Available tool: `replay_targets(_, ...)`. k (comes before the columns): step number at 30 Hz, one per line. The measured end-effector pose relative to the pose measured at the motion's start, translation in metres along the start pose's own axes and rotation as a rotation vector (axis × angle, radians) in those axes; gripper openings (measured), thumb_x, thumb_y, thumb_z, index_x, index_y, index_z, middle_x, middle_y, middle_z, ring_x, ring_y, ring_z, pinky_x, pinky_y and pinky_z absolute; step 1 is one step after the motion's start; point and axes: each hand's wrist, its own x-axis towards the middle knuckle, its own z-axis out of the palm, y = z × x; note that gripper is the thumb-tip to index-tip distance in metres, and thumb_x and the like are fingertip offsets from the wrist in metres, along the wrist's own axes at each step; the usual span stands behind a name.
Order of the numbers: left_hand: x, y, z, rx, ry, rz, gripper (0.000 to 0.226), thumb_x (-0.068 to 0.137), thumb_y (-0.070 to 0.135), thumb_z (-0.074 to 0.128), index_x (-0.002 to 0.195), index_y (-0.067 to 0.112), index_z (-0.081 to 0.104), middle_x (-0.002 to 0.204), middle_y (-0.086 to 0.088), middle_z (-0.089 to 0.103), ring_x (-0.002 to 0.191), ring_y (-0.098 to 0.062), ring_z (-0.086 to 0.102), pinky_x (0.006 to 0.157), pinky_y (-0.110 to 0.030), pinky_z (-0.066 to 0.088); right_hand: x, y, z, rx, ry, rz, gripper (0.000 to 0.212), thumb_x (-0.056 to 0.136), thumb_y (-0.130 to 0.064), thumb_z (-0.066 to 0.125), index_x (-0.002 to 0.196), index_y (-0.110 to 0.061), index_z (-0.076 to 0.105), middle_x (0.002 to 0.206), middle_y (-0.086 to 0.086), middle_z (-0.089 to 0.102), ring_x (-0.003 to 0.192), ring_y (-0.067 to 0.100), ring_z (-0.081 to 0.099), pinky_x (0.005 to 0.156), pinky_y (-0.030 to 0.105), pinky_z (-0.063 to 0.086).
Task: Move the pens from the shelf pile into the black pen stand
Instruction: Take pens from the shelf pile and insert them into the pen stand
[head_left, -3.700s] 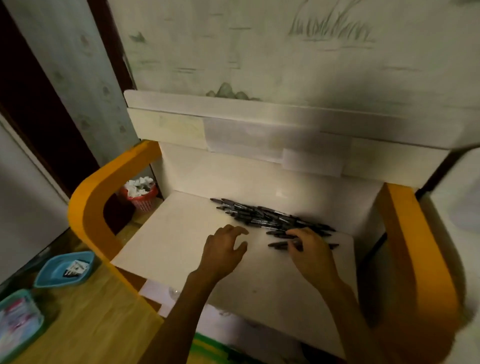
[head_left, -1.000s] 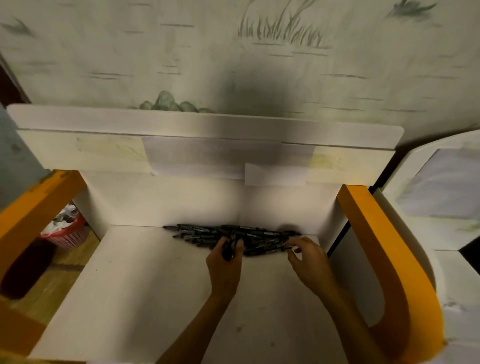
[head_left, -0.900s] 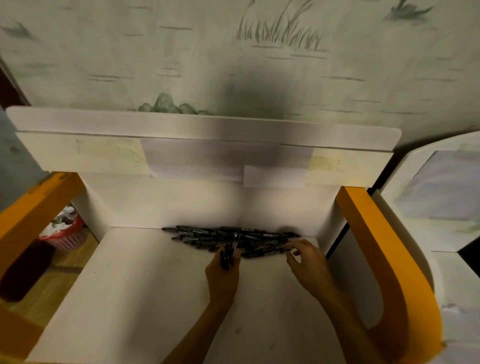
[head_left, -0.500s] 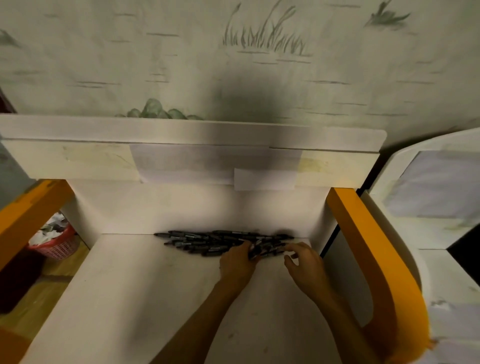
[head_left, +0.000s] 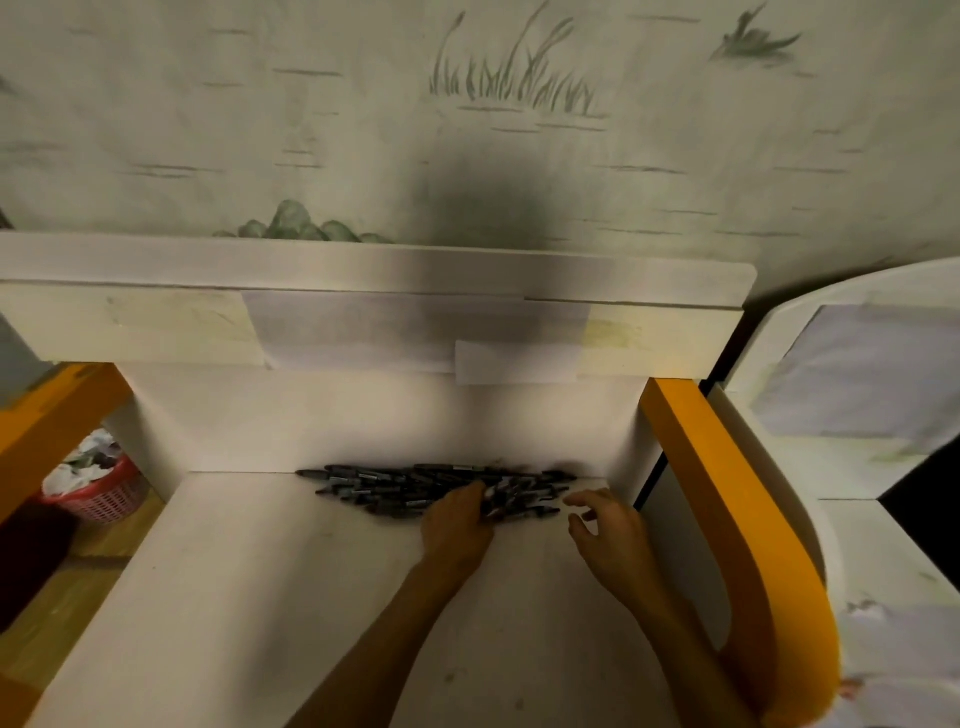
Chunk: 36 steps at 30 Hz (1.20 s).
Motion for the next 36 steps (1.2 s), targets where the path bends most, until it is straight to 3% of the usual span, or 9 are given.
replay_targets(3,-0.02,-0.027,-0.016,-0.048,0.055,0.051,0.028,0.089,0.019,0.066,0.117,0.02,0.065,0.115,0.0,0.064,0.101,-0.025,0.064,0.077,-0.033,0.049,0.002,-0.002,0.004,0.013,-0.005,-0.008,0.024,0.092,-0.013,0.063,0.114,-0.019,0.069,0.11,-0.006,0.061,0.091,0.005,0.054,0.069,0.005,0.035)
replay_targets(8,-0.054,-0.095,-0.036,0.071,-0.137,-0.009,0.031,0.095,0.043,0.06,0.123,0.028,0.062,0.119,0.008,0.053,0.098,-0.013,0.059,0.081,-0.022,0.047,0.007,-0.01,0.018,0.022,-0.032,-0.036,0.024,0.089,-0.012,0.067,0.111,-0.02,0.07,0.112,-0.002,0.065,0.093,0.012,0.06,0.08,0.019,0.042)
replay_targets(12,-0.063,-0.121,-0.05,0.053,-0.208,-0.01,0.042,0.094,0.048,0.06,0.133,0.034,0.057,0.132,0.01,0.053,0.111,-0.011,0.057,0.088,-0.021,0.045,0.008,-0.023,0.032,0.034,-0.041,-0.071,0.025,0.088,-0.011,0.067,0.111,-0.017,0.07,0.111,0.0,0.066,0.091,0.011,0.058,0.079,0.02,0.042)
replay_targets(21,-0.066,-0.122,-0.05,0.099,-0.087,0.043,0.031,0.097,0.046,0.056,0.125,0.033,0.058,0.116,0.008,0.051,0.091,-0.008,0.051,0.078,-0.022,0.047,-0.001,-0.028,0.042,0.017,-0.046,-0.121,0.022,0.087,-0.009,0.067,0.106,-0.022,0.07,0.099,-0.006,0.061,0.084,0.008,0.055,0.068,0.007,0.036)
replay_targets(29,-0.054,-0.075,-0.026,0.221,-0.212,0.209,0.043,0.099,0.048,0.049,0.137,0.027,0.047,0.134,0.002,0.046,0.123,-0.018,0.042,0.1,-0.032,0.037,0.002,-0.029,0.035,0.003,-0.037,-0.098,0.021,0.09,-0.011,0.065,0.107,-0.021,0.071,0.097,-0.011,0.057,0.085,0.005,0.053,0.068,0.006,0.036)
replay_targets(36,-0.053,-0.07,-0.024,0.325,-0.306,0.229,0.051,0.099,0.051,0.046,0.142,0.025,0.038,0.142,0.0,0.043,0.129,-0.021,0.039,0.113,-0.042,0.029,0.003,-0.023,0.033,0.008,-0.033,-0.092,0.021,0.089,-0.013,0.065,0.108,-0.02,0.071,0.104,-0.004,0.065,0.087,0.009,0.059,0.076,0.02,0.046)
